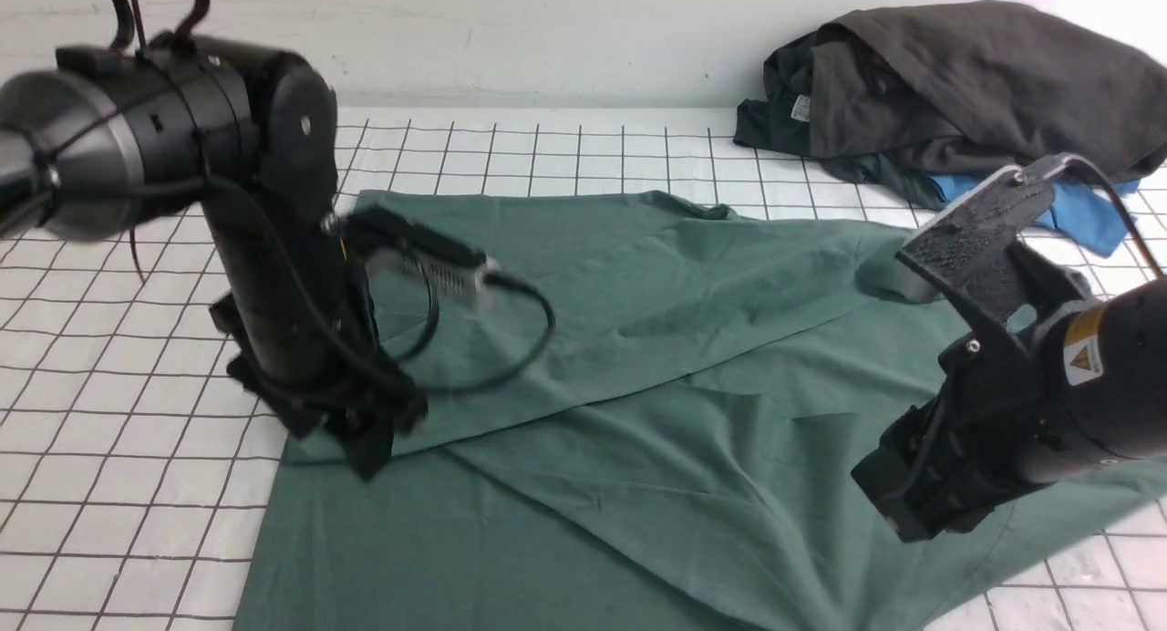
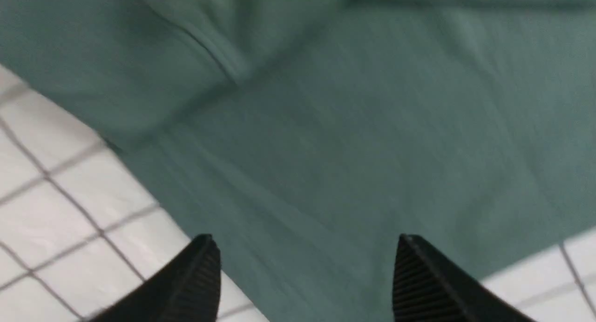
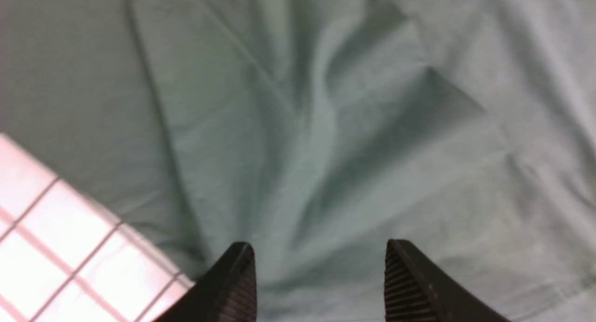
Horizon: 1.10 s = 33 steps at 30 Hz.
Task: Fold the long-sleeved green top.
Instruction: Use the left arm to drag and drop the cuff onto the cuff closest to the left arm, then use both arms simultaneously to clamp the lower edge of the clothing fabric
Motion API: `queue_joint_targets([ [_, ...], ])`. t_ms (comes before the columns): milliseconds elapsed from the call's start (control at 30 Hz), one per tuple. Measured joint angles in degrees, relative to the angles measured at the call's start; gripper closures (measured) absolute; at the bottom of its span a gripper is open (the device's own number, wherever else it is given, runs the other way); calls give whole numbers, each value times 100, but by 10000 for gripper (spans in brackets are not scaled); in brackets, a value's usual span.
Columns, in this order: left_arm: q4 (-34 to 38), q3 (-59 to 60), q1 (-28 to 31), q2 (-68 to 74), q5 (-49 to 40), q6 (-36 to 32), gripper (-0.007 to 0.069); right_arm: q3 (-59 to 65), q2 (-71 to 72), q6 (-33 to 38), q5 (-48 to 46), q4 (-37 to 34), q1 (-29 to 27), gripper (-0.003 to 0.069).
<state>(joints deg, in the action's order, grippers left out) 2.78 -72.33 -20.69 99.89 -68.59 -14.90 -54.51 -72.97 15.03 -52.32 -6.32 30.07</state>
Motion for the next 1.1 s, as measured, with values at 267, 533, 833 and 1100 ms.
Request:
queue_joint_targets([
  [267,-361,2659,-851,-761,1439,-2530,169,0,0,1434,-177,-1317,0,303],
  [533,-692,3311,-878,-899,2298,-3105,321,0,0,1632,-181,-1518,0,303],
  [833,-751,3353,-878,-1444,2510,-2119,622,0,0,1923,-188,-1524,0,379],
  [1100,-746,3359,-857,-2666,2293,-1542,622,0,-286,3256,-299,-647,-7,441],
])
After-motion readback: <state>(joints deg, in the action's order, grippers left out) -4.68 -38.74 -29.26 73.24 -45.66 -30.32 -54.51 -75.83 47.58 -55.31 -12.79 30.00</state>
